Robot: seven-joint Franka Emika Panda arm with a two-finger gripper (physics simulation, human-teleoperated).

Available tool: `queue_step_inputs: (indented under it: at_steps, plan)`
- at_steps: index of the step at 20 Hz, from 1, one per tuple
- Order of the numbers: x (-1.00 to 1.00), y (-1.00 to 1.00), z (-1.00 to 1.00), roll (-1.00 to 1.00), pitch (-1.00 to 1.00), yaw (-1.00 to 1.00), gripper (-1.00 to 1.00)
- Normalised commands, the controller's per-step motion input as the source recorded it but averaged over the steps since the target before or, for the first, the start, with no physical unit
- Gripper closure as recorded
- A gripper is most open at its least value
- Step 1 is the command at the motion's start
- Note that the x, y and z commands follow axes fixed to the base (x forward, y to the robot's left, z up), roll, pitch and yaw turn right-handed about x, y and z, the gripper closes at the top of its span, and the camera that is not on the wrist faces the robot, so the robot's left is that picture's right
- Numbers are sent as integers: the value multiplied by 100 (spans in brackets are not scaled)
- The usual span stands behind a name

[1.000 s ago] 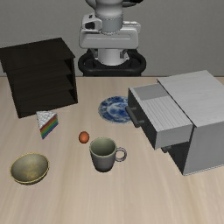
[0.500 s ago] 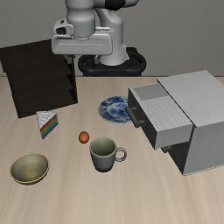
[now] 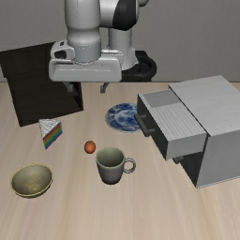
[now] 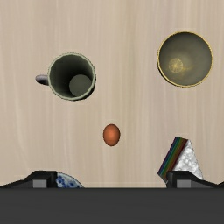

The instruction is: Pick up the egg and place it in the top layer of the cabinet

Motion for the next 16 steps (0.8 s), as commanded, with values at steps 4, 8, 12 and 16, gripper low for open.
queue_step_inputs:
  at_steps: [4,8,12,16]
  plan:
    - [0,0,-100,0,0,0,-100]
    - [0,0,-100,0,0,0,-100]
    - [0,0,-100,0,0,0,-100]
    - [-25,0,-75,0,0,0,-100]
